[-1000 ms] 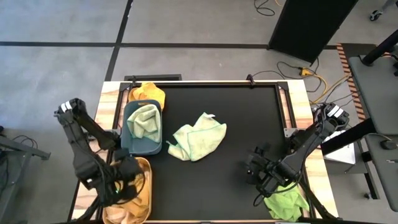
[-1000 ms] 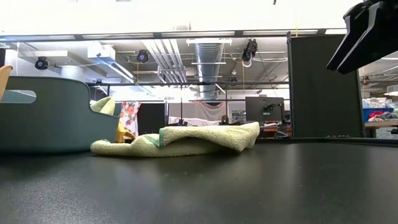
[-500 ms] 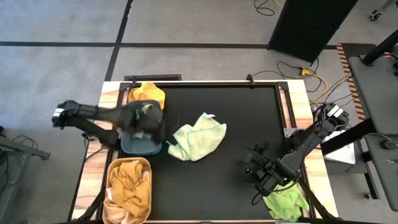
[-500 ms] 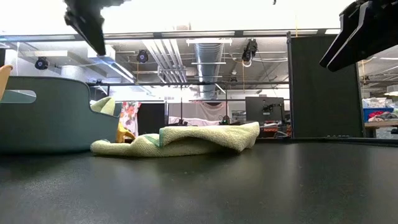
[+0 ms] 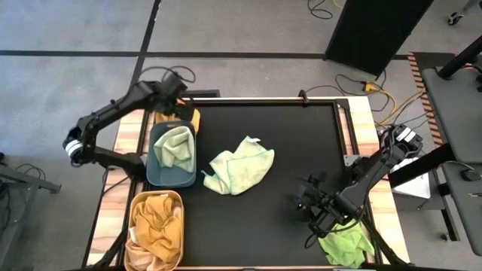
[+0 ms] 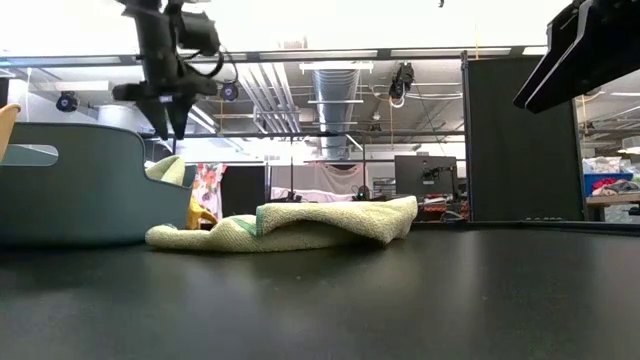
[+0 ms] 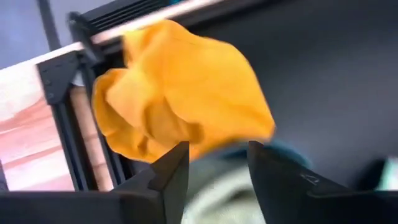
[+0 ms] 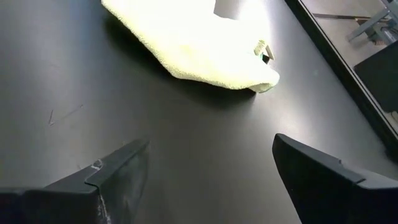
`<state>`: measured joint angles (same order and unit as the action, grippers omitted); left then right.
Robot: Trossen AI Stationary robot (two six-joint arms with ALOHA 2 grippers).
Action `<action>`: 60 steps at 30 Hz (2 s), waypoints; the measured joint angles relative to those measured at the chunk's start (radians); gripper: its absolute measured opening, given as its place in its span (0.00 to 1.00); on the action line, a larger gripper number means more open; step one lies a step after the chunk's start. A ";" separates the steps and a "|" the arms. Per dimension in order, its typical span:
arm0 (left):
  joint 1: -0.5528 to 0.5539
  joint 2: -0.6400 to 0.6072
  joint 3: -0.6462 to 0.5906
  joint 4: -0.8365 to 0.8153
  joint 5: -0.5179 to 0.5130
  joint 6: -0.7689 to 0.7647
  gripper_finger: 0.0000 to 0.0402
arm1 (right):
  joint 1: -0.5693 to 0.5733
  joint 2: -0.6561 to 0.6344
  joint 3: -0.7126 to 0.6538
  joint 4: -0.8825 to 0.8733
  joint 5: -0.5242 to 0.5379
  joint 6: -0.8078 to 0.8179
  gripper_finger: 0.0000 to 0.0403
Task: Sort towels by color in basket
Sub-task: Put the yellow kitchen towel into the yellow bin
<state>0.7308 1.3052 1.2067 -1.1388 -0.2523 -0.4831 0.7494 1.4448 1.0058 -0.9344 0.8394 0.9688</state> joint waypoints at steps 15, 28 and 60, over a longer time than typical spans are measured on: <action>0.185 0.008 -0.153 0.170 0.166 -0.017 0.42 | 0.000 0.000 -0.002 0.005 0.000 0.000 0.83; 0.187 0.166 -0.156 0.178 0.194 0.023 0.38 | 0.000 0.000 -0.014 0.013 -0.003 0.000 0.81; -0.587 -0.291 0.161 0.234 0.124 0.335 0.00 | 0.000 0.000 -0.048 0.037 -0.008 0.000 0.83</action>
<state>0.1433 1.0146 1.3677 -0.9052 -0.1281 -0.1481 0.7490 1.4452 0.9580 -0.8976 0.8310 0.9691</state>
